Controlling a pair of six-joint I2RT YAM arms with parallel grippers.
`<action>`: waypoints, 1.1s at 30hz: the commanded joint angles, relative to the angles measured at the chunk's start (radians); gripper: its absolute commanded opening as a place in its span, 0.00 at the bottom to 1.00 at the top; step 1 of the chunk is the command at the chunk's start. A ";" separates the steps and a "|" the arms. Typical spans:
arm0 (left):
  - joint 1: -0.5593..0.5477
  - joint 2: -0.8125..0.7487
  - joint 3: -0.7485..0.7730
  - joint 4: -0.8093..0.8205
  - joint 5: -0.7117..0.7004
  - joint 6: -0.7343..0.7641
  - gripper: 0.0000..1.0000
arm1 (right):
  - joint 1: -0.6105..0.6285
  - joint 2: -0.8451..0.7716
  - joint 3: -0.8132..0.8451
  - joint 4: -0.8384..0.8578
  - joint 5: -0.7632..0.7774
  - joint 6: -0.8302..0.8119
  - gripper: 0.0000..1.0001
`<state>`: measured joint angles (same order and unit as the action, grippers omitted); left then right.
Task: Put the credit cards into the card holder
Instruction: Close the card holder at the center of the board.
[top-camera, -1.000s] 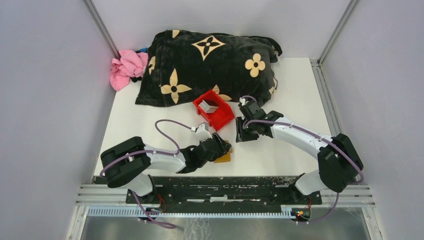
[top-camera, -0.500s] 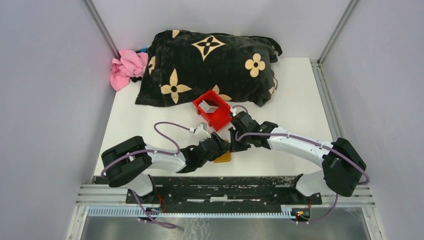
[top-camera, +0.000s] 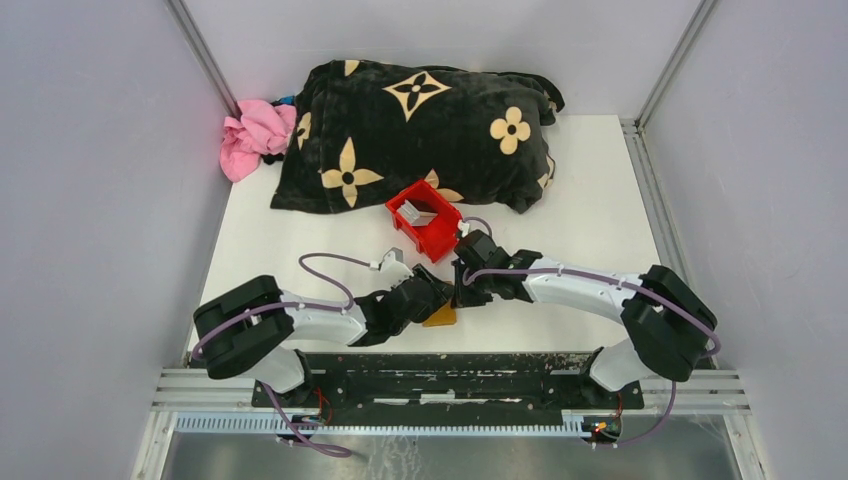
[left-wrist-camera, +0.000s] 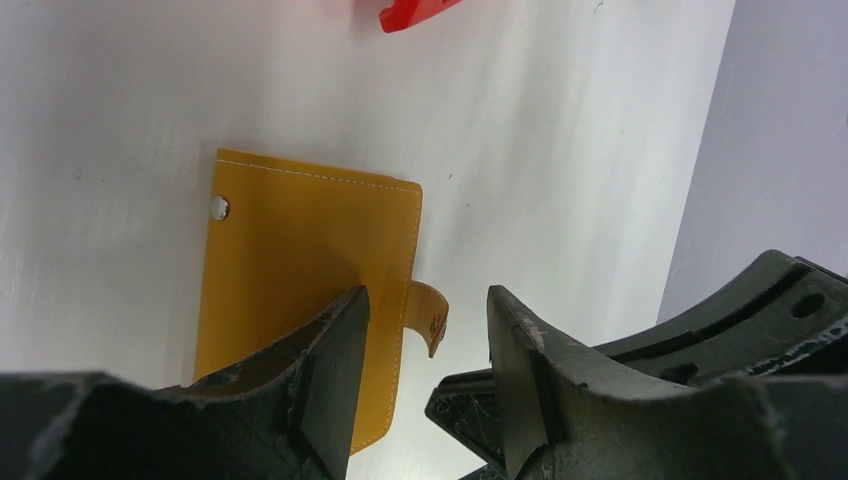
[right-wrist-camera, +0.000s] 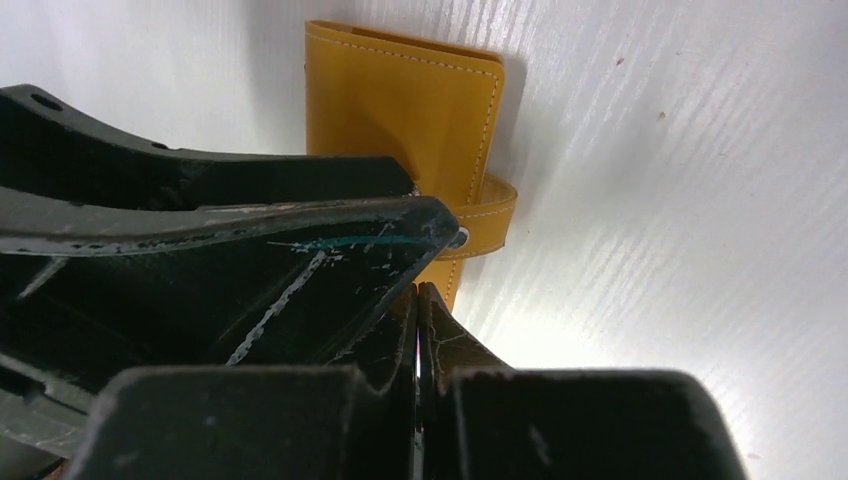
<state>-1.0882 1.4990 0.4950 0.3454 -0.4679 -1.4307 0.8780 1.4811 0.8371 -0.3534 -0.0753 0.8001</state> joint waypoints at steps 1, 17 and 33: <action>0.011 -0.017 -0.028 -0.086 -0.017 -0.054 0.55 | 0.011 0.019 -0.013 0.099 -0.006 0.043 0.01; 0.025 -0.083 -0.034 -0.123 -0.011 -0.113 0.57 | 0.016 0.135 -0.048 0.205 -0.050 0.073 0.01; 0.025 -0.310 -0.088 -0.264 -0.103 -0.042 0.58 | -0.004 0.193 0.077 0.095 -0.018 -0.027 0.01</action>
<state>-1.0622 1.2270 0.4255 0.1303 -0.5247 -1.5135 0.8856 1.6508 0.8642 -0.2123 -0.1383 0.8257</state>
